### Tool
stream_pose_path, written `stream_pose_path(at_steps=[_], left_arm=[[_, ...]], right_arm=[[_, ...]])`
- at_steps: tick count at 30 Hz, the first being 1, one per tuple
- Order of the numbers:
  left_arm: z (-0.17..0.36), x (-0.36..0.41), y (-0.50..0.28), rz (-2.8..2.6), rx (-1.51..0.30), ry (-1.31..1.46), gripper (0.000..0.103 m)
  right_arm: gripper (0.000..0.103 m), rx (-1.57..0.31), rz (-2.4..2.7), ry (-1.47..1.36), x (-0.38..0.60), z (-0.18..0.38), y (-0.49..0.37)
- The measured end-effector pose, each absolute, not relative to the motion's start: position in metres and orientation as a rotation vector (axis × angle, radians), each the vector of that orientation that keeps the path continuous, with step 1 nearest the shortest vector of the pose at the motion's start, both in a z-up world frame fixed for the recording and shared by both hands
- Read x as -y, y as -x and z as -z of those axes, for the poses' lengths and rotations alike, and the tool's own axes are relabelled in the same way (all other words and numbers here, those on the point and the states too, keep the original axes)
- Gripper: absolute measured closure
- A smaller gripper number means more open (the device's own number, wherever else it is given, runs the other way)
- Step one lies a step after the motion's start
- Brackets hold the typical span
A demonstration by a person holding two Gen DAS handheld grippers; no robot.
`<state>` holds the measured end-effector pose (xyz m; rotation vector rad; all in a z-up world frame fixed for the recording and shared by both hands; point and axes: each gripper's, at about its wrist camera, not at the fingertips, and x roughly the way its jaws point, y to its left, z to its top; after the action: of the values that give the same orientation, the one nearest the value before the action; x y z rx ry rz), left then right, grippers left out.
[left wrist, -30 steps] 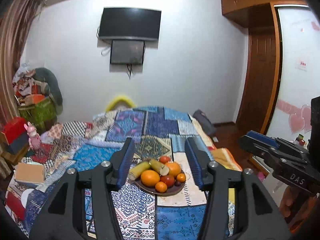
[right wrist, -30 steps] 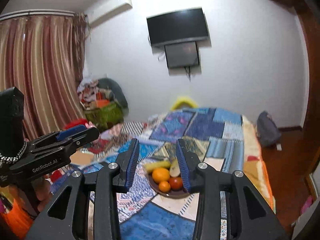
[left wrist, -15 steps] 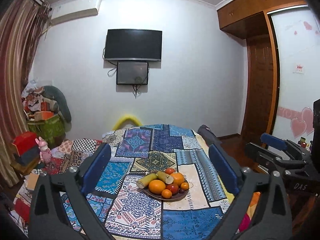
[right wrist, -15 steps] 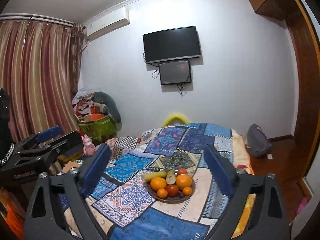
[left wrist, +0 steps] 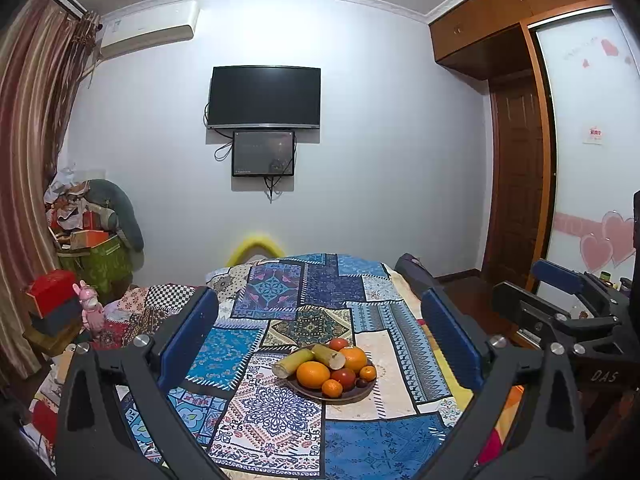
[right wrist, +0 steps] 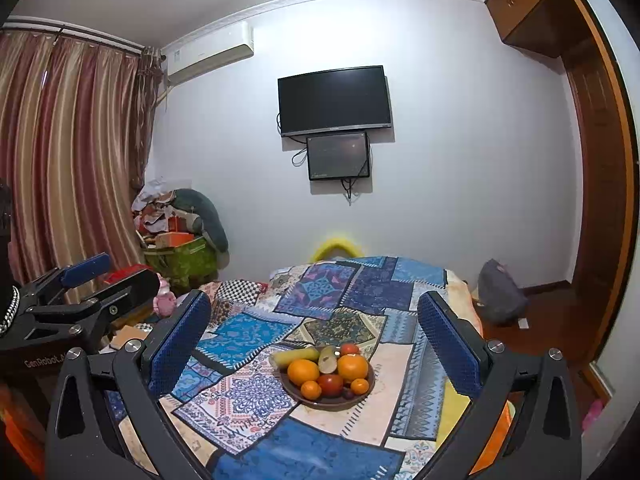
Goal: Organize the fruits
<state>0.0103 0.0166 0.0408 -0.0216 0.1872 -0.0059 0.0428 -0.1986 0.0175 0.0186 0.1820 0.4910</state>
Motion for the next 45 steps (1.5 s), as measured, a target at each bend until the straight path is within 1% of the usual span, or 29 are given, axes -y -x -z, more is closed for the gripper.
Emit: stream_pose_path(at_steps=[45], left_arm=[[-0.0392,-0.0139,-0.0127,0.030,-0.194,0.035,0.000]], right_arm=[[0.000,-0.161,-0.455,-0.024,0.2038,-0.0254,-0.0358]])
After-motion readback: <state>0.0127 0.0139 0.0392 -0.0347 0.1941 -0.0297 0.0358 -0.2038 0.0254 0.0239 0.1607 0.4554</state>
